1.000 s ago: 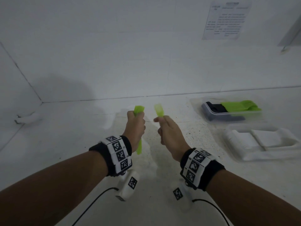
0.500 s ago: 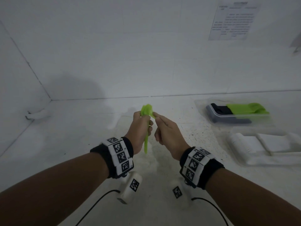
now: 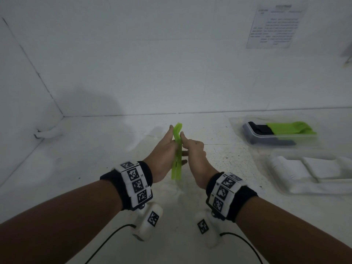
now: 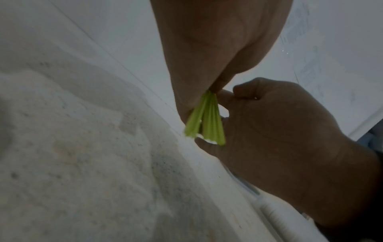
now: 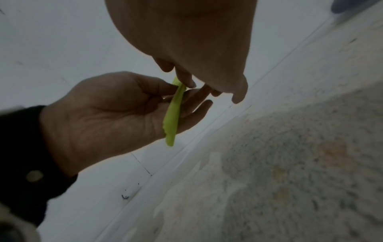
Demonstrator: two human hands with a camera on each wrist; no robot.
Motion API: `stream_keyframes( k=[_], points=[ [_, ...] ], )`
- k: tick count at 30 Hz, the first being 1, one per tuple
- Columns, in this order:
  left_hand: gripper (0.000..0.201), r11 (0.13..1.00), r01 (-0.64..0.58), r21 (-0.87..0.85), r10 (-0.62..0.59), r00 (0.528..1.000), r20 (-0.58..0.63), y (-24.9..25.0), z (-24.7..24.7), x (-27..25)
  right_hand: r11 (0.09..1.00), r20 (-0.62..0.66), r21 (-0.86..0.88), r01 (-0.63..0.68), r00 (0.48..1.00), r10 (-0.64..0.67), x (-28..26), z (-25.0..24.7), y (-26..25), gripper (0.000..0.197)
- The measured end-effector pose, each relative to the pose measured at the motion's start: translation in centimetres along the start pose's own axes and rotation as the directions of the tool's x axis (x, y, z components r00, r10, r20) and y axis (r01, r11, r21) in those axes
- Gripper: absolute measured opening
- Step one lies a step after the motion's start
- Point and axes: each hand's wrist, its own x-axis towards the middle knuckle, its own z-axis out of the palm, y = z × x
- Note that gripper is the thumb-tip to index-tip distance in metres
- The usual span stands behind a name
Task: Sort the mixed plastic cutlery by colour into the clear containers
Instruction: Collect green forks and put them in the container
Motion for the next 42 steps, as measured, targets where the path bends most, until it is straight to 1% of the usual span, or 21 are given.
stream_keyframes(
  k=[2,3,6,8,9,10,11,12,14,16,17,19,20,22,23,24,27,32,34,38,42],
  points=[
    [0.079,0.999,0.034,0.041,-0.035,0.998,0.045,0.6,-0.5,-0.4,1.000,0.034,0.025,-0.012,0.999,0.011,-0.4,-0.3,-0.4,0.066],
    [0.082,0.996,0.040,0.085,-0.045,0.997,0.059,0.9,-0.6,-0.6,1.000,0.048,0.004,-0.019,0.999,0.019,-0.4,-0.5,-0.1,0.067],
    [0.087,0.966,0.041,0.257,-0.051,0.998,0.035,1.1,-1.0,-0.8,0.998,0.093,-0.060,-0.030,0.995,0.035,-0.8,-0.5,-0.1,0.065],
    [0.086,0.940,0.058,0.336,-0.064,0.998,0.006,0.9,-1.3,-0.8,0.992,0.034,-0.121,-0.037,0.999,0.041,-1.1,-0.3,-1.0,0.046],
    [0.086,0.926,0.069,0.372,-0.074,0.997,0.000,0.7,-1.4,-0.9,0.974,-0.020,-0.225,0.024,0.999,-0.029,-1.1,-0.5,-1.2,0.035],
    [0.087,0.911,0.074,0.406,-0.083,0.997,0.004,0.6,-1.5,-1.0,0.915,-0.061,-0.385,0.122,0.986,-0.157,-1.0,-0.7,-1.5,0.029],
    [0.088,0.896,0.075,0.437,-0.089,0.996,0.013,0.6,-1.5,-1.1,0.814,-0.059,-0.532,0.234,0.949,-0.311,-1.0,-1.1,-1.5,0.031],
    [0.087,0.882,0.067,0.466,-0.091,0.995,0.029,0.6,-1.5,-1.1,0.698,-0.015,-0.629,0.342,0.892,-0.451,-0.9,-1.6,-1.4,0.041],
    [0.086,0.851,0.045,0.523,-0.099,0.992,0.076,0.8,-1.4,-1.3,0.427,0.204,-0.738,0.523,0.776,-0.597,-0.7,-2.8,-1.3,0.056],
    [0.084,0.821,0.022,0.571,-0.116,0.985,0.128,1.1,-1.4,-1.4,0.196,0.428,-0.760,0.620,0.703,-0.568,-0.6,-3.9,-1.7,0.043],
    [0.084,0.805,0.018,0.593,-0.133,0.979,0.152,1.3,-1.4,-1.3,0.130,0.491,-0.763,0.634,0.697,-0.522,-0.7,-4.4,-2.2,0.032],
    [0.079,0.742,-0.015,0.671,-0.165,0.965,0.205,1.6,-1.5,-1.3,0.063,0.524,-0.788,0.612,0.721,-0.454,-1.2,-5.6,-2.9,0.018],
    [0.070,0.666,-0.078,0.742,-0.161,0.956,0.245,1.7,-1.7,-1.3,0.056,0.510,-0.810,0.584,0.749,-0.423,-1.5,-6.1,-3.3,0.017],
    [0.041,0.417,-0.283,0.864,-0.099,0.930,0.353,1.8,-2.2,-1.0,0.066,0.440,-0.866,0.496,0.817,-0.372,-2.1,-7.6,-4.1,0.018],
    [0.030,0.288,-0.381,0.879,-0.046,0.911,0.410,1.9,-2.3,-0.7,0.078,0.389,-0.894,0.442,0.849,-0.357,-2.5,-8.6,-4.5,0.019],
    [0.026,0.209,-0.451,0.868,0.011,0.888,0.459,1.9,-2.3,-0.3,0.104,0.334,-0.915,0.391,0.875,-0.350,-2.8,-9.7,-4.9,0.019],
    [0.031,0.177,-0.569,0.803,0.093,0.822,0.561,2.1,-0.8,1.4,0.179,0.232,-0.934,0.310,0.906,-0.355,-3.9,-13.0,-5.6,0.018],
    [0.042,0.100,-0.636,0.765,0.100,0.772,0.628,2.5,5.0,4.4,0.163,0.137,-0.965,0.207,0.922,-0.362,-4.8,-18.3,-6.3,0.013],
    [0.045,0.073,-0.640,0.765,0.117,0.767,0.631,2.5,7.5,5.6,0.136,0.121,-0.973,0.184,0.920,-0.374,-4.7,-20.8,-6.7,0.013],
    [0.047,0.035,-0.635,0.772,0.140,0.768,0.625,2.7,13.8,8.1,0.155,0.098,-0.973,0.169,0.917,-0.386,-3.7,-26.9,-7.1,0.011],
    [0.046,0.076,-0.590,0.804,0.153,0.803,0.575,2.4,20.6,10.6,0.148,0.089,-0.976,0.157,0.916,-0.390,-2.0,-34.0,-7.5,0.018]
  ],
)
